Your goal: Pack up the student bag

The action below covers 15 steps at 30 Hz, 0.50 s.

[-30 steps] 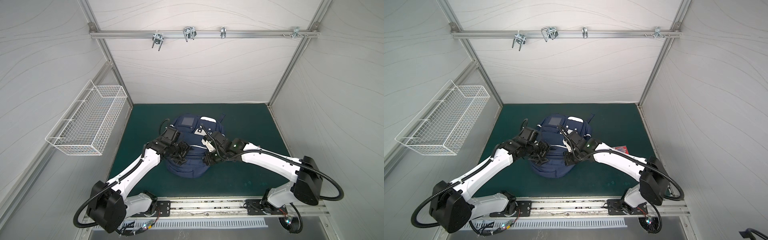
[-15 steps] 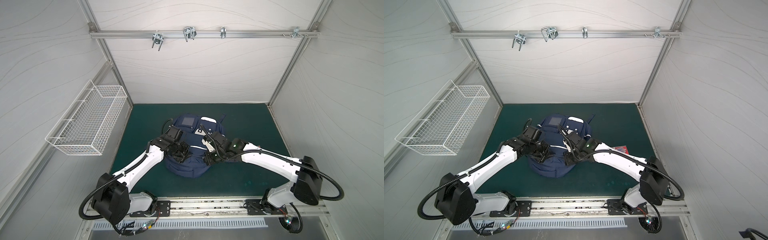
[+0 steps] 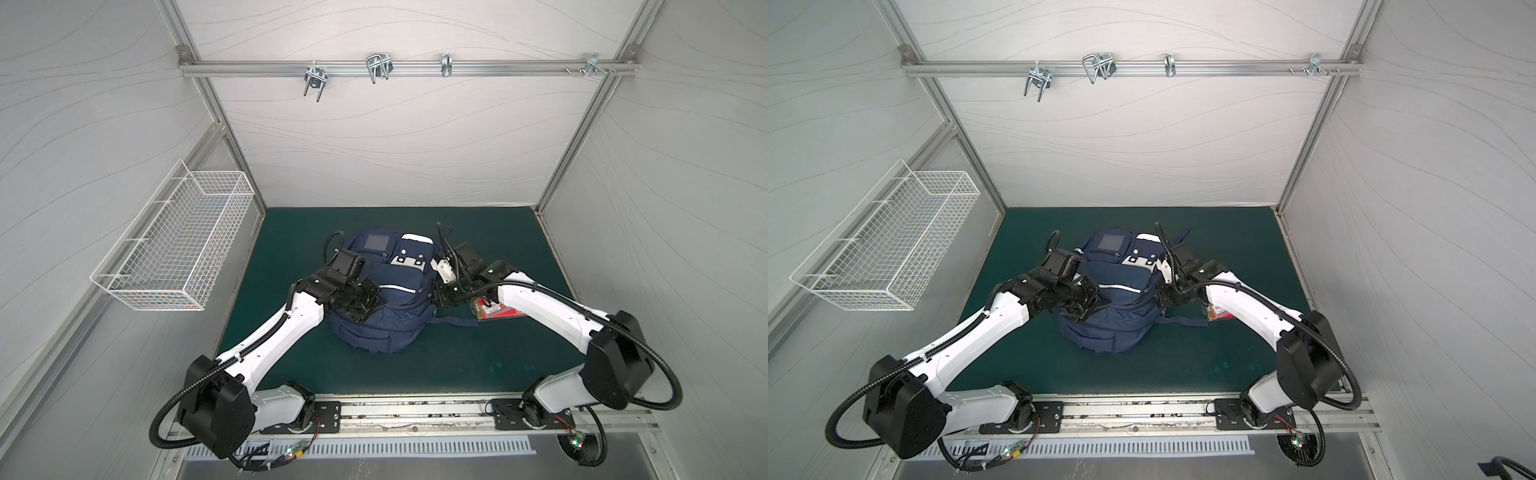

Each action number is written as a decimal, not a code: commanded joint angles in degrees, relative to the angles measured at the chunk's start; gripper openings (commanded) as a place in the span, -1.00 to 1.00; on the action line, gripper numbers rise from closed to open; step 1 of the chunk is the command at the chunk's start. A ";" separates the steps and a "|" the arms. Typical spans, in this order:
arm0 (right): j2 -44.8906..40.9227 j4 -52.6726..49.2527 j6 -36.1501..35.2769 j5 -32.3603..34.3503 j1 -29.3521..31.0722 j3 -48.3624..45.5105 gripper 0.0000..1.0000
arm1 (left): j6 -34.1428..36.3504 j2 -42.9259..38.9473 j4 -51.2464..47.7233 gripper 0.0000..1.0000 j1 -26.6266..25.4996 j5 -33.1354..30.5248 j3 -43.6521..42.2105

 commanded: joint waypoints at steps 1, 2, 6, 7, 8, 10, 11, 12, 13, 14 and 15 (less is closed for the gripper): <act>3.01 -0.80 -2.90 7.88 -5.25 1.79 -1.00 | 2.51 -1.97 -3.25 -1.00 0.36 -1.64 -0.37; 3.77 -0.56 -3.34 7.85 -5.86 2.30 -1.00 | 2.24 -1.99 -2.81 -1.00 0.35 -1.42 -0.93; 5.87 0.34 -5.50 7.13 -6.73 3.76 -1.00 | 1.11 -2.16 -0.66 -1.00 0.36 -0.57 -3.16; 6.39 0.39 -5.69 7.28 -6.73 4.03 -1.00 | 0.77 -2.16 -0.10 -1.00 0.35 -0.20 -3.66; 6.97 0.19 -5.90 8.11 -6.81 4.40 -1.00 | 0.64 -1.92 0.04 -1.00 0.35 -0.07 -3.87; 7.76 0.56 -6.21 7.43 -7.41 4.50 -1.00 | 0.81 -1.72 0.02 -1.00 0.35 -0.22 -3.87; 7.97 0.74 -6.46 6.97 -7.44 4.48 -1.00 | 0.68 -1.65 0.25 -1.00 0.35 -0.23 -3.90; 8.17 0.80 -6.77 6.98 -7.44 4.47 -1.00 | 0.55 -1.58 0.53 -1.00 0.35 -0.24 -4.00; 8.26 0.94 -6.75 6.94 -7.43 4.38 -1.00 | 0.62 -1.55 0.63 -1.00 0.35 -0.29 -3.88; 8.31 1.23 -6.46 7.14 -7.45 4.27 -1.00 | 0.85 -1.25 0.63 -1.00 0.35 -0.31 -3.71; 8.48 1.50 -6.41 7.79 -7.52 4.14 -1.00 | 0.98 -1.13 0.50 -1.00 0.35 -0.48 -3.58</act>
